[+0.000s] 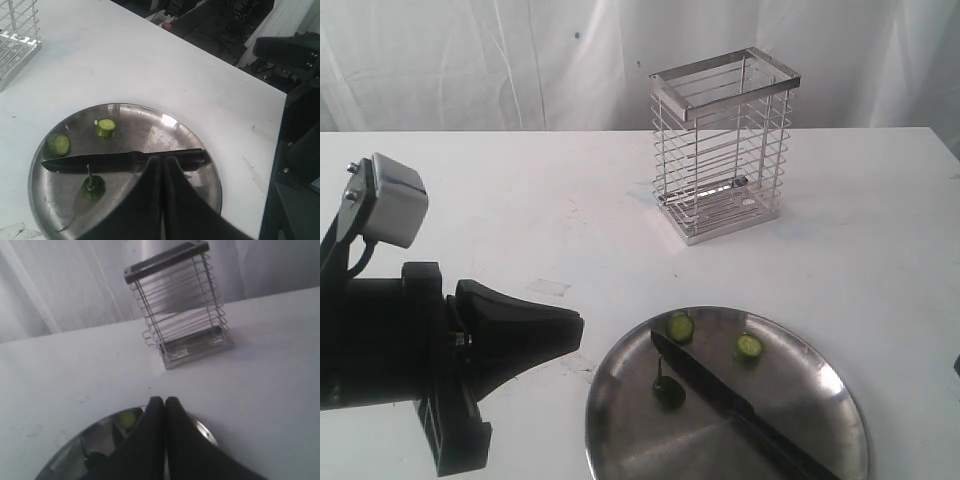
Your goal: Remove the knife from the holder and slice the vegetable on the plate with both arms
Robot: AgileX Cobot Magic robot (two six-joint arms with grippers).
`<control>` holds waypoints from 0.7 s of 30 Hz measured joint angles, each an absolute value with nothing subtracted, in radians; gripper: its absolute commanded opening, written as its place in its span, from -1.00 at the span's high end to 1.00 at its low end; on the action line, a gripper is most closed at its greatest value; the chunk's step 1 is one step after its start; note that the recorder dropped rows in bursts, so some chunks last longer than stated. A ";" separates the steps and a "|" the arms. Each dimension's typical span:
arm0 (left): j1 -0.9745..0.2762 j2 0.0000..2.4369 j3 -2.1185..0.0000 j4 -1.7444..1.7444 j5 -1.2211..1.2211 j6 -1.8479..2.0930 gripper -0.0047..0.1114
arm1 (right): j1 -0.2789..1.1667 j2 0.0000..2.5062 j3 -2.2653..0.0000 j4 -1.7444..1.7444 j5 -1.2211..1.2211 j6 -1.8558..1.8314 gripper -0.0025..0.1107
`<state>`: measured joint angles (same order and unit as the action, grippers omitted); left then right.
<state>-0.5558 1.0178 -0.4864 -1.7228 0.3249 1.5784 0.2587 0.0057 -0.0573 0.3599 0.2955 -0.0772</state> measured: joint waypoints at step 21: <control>-0.556 1.018 -0.486 -1.723 0.323 1.578 0.92 | 0.241 0.006 -0.006 0.256 0.297 -0.072 0.96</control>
<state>-0.5558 1.0178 -0.4864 -1.7228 0.3232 1.5784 0.2414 0.0057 -0.0064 0.2563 0.2967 -0.0715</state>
